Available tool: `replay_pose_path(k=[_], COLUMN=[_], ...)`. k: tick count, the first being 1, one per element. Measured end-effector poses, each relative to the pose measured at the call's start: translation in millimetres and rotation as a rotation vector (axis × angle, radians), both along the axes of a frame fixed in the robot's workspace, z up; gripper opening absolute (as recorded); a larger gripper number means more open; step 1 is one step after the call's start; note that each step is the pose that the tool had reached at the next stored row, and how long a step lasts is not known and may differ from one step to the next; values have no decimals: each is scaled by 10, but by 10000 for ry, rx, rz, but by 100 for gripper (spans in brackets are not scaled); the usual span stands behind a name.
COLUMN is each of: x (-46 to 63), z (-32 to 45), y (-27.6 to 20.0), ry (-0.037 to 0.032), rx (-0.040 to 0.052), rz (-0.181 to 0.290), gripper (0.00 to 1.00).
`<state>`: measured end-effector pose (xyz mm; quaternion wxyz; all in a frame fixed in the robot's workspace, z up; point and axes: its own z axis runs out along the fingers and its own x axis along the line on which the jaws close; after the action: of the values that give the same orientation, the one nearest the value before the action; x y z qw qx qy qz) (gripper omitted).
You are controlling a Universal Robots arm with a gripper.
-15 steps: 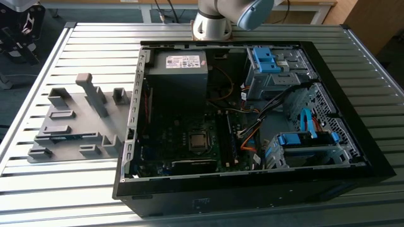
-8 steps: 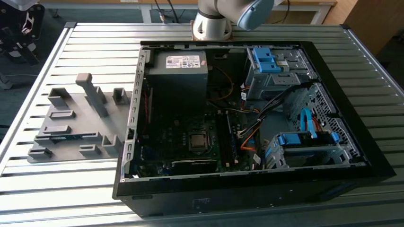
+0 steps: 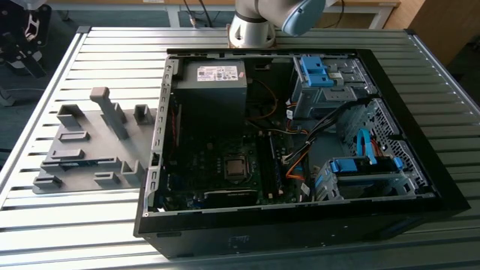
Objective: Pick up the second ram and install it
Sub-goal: 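Pick up the second ram and move it above second insertion slot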
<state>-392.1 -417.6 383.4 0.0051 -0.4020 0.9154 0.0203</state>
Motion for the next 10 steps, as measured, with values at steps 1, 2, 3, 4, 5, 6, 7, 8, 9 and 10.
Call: replay_pose_path(k=[1,2,3,4,5,6,7,8,9,10], x=[0,-1,-1,-1,-2,-2,-2,-2,-2,-2], z=[-1,-1,-3,-4,-4,-5,-5,-4,-4,-5], y=[0,0,0,0,0,-1,-1,-1,-1,-1], ry=[0,0,-1,0,0,-1,-1,-1,-1,-1], rx=[0,0,0,0,0,0,1,0,0,0], rz=[136,264,405,537,670,797,870,900,902,903], gripper=[11,11,11,11,11,11,11,11,11,11])
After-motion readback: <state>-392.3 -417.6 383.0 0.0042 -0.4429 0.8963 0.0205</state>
